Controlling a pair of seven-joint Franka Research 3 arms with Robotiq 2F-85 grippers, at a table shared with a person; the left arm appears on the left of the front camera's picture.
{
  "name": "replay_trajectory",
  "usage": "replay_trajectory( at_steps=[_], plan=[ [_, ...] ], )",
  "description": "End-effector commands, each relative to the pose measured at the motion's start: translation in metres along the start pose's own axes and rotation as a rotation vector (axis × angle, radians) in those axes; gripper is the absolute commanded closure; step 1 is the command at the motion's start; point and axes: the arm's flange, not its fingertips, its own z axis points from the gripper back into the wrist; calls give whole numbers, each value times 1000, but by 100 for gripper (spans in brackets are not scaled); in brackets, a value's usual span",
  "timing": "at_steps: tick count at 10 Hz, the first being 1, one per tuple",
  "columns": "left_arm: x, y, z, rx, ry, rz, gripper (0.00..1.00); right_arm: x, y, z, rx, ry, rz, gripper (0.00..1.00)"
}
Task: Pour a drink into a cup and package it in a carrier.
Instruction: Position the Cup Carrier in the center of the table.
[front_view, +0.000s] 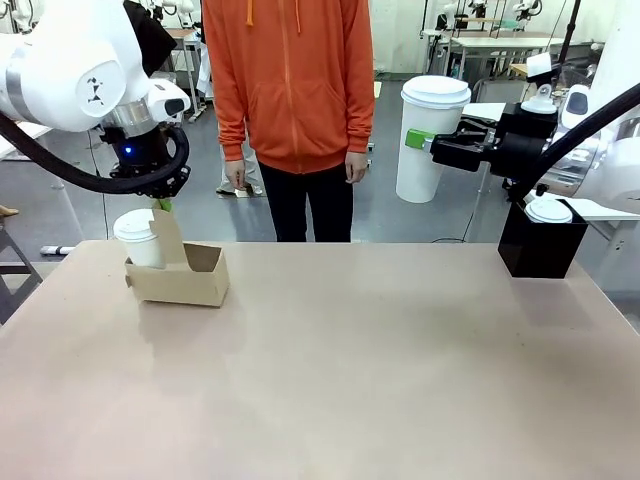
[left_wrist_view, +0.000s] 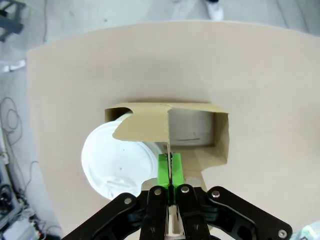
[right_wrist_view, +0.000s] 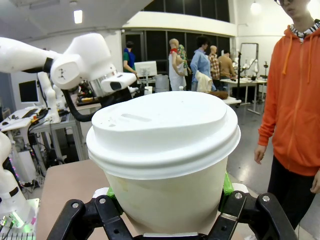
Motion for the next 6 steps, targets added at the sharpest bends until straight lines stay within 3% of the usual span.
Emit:
replay_trajectory(
  at_steps=[1, 6],
  plan=[
    [-27, -13, 38, -92, -6, 81, 100, 4, 1, -2, 3, -16, 8, 19],
    [-106, -105, 96, -173, -69, 105, 100, 4, 1, -2, 3, -16, 8, 19]
  ],
)
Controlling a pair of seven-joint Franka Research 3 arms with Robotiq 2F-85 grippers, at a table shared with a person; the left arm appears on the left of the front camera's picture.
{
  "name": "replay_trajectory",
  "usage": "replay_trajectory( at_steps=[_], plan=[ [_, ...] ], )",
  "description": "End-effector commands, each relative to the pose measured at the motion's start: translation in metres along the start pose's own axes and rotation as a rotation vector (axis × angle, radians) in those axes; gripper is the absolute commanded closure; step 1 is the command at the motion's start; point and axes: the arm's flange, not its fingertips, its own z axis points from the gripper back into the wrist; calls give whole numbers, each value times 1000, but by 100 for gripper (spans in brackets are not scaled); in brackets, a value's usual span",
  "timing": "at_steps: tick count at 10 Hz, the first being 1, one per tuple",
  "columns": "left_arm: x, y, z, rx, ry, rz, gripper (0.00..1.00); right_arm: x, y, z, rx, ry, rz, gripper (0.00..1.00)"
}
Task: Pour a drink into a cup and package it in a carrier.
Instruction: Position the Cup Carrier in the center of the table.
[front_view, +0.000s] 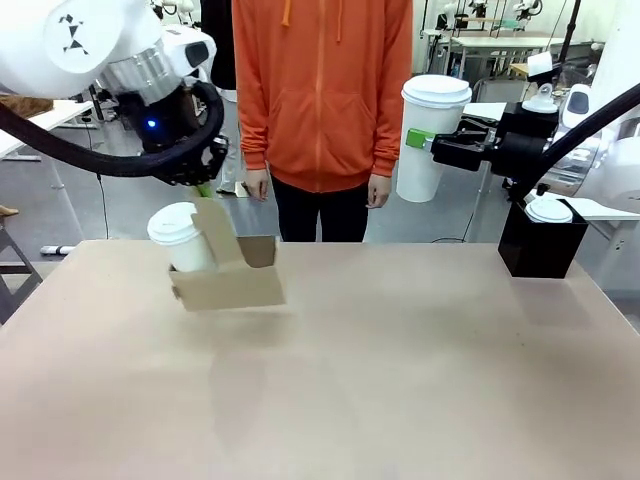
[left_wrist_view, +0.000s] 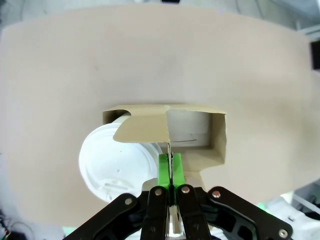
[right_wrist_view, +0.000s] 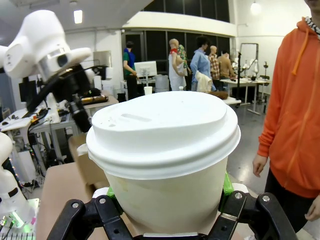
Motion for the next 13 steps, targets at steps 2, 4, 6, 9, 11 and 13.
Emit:
replay_trajectory(
  at_steps=[2, 4, 6, 9, 11, 13],
  plan=[
    [-41, -37, -5, 2, -49, 7, 100, 3, 1, -2, 3, -15, 7, 19],
    [-64, -68, -19, 14, -52, -11, 100, 3, 1, -2, 3, -15, 7, 19],
    [-78, -93, -38, 49, -29, -58, 100, 3, 1, -2, 3, -15, 7, 19],
    [-89, -114, -70, 96, 13, -93, 100, 3, 1, -2, 3, -15, 7, 19],
    [-92, -126, -91, 149, 42, -124, 100, 3, 1, -2, 3, -15, 7, 19],
    [-97, -115, -85, 106, 48, -136, 100, 3, 1, -2, 3, -15, 7, 19]
  ],
)
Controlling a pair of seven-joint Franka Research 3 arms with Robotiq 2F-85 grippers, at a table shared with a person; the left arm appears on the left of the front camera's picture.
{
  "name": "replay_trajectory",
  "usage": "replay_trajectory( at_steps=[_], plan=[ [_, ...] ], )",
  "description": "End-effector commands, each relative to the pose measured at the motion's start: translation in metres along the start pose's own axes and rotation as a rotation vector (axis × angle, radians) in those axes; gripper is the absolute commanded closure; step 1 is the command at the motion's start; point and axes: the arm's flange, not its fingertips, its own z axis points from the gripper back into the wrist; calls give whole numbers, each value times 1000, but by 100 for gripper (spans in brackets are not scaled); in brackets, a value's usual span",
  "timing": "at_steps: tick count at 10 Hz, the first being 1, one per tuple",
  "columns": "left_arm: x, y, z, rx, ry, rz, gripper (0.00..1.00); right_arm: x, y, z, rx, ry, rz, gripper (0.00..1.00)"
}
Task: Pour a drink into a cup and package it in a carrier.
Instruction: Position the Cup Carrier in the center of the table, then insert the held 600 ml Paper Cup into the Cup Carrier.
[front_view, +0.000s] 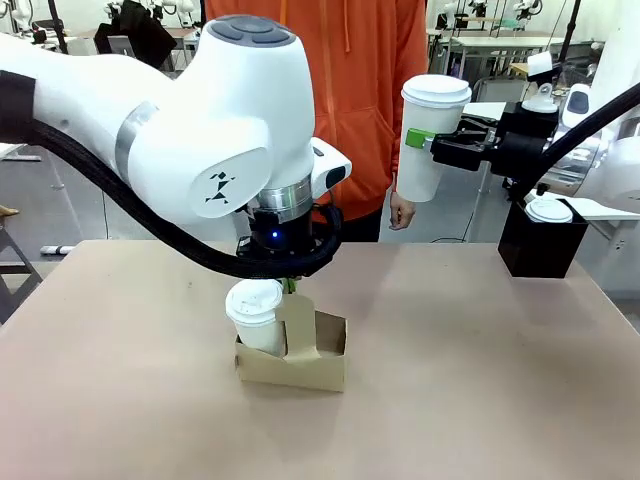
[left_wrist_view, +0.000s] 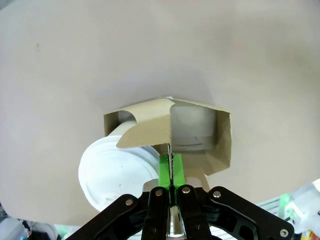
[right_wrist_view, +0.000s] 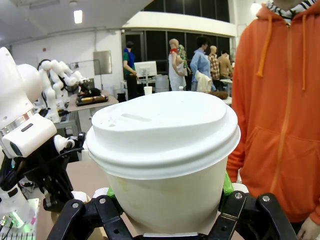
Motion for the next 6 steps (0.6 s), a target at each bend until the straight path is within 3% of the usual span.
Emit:
replay_trajectory(
  at_steps=[1, 5, 6],
  plan=[
    [-3, 7, 6, -11, -9, 19, 100, 4, 1, -3, 4, -15, 6, 19],
    [-3, 7, 6, -11, -9, 19, 100, 4, 1, -3, 4, -15, 6, 19],
    [2, 2, 8, -10, -13, 7, 40, 4, 1, -3, 4, -15, 6, 19]
  ],
)
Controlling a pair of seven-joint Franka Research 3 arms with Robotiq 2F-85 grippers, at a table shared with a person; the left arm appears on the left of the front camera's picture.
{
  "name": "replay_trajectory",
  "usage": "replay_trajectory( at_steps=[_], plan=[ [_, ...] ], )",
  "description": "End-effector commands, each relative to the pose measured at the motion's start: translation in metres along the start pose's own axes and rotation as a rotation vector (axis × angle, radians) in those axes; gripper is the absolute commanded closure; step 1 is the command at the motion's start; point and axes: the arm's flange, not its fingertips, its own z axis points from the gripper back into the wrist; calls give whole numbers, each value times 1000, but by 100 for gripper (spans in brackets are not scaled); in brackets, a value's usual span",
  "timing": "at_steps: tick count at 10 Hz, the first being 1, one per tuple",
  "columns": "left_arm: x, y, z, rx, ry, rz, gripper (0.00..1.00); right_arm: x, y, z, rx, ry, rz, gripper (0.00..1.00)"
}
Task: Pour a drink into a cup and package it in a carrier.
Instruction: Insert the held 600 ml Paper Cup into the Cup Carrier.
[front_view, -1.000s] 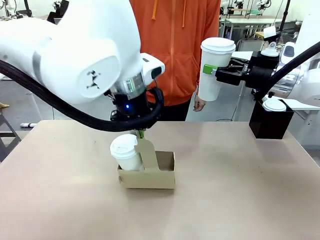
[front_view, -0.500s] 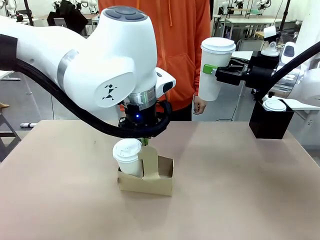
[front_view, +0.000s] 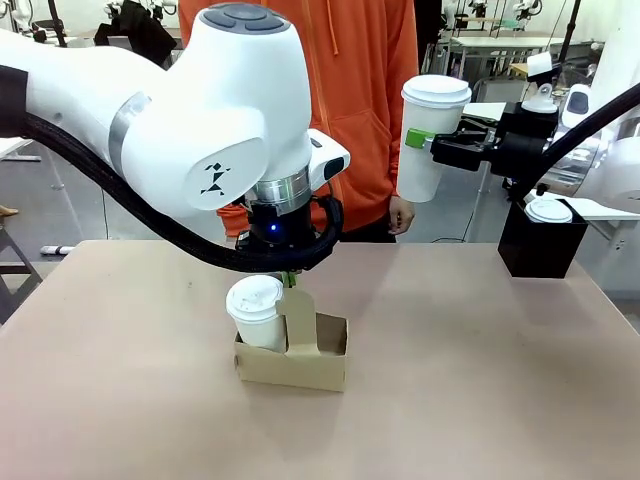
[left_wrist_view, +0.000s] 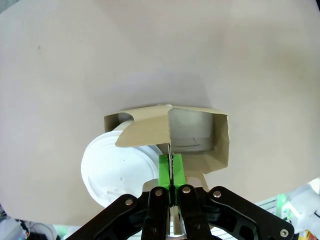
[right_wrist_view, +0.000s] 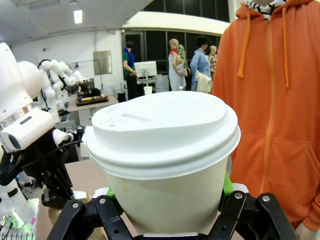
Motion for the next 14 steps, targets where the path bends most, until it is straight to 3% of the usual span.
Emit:
replay_trajectory(
  at_steps=[1, 2, 3, 4, 5, 7, 9, 12, 14],
  plan=[
    [1, 12, 6, -48, 10, -11, 41, 4, 1, -3, 4, -15, 6, 19],
    [2, 18, 19, -73, 17, -59, 41, 0, 0, 0, 0, 0, 0, 19],
    [3, 28, 34, -127, 19, -113, 0, 1, -15, -12, 93, 14, -57, 19],
    [3, 41, 50, -177, 9, -137, 27, -2, -31, -23, 196, 28, -112, 19],
    [0, 57, 66, -230, -9, -174, 0, -11, -48, -33, 361, 36, -190, 19],
    [-3, 96, 86, -335, -20, -324, 0, -39, -56, -46, 421, 113, -210, 19],
    [1, 148, 88, -454, -72, -562, 0, -68, -43, -56, 556, 137, -203, 19],
    [-9, 223, 63, -587, -219, -810, 0, -106, -19, -59, 623, 32, -156, 19],
    [-8, 234, 39, -562, -326, -868, 0, -108, -12, -61, 629, -49, -84, 19]
  ],
)
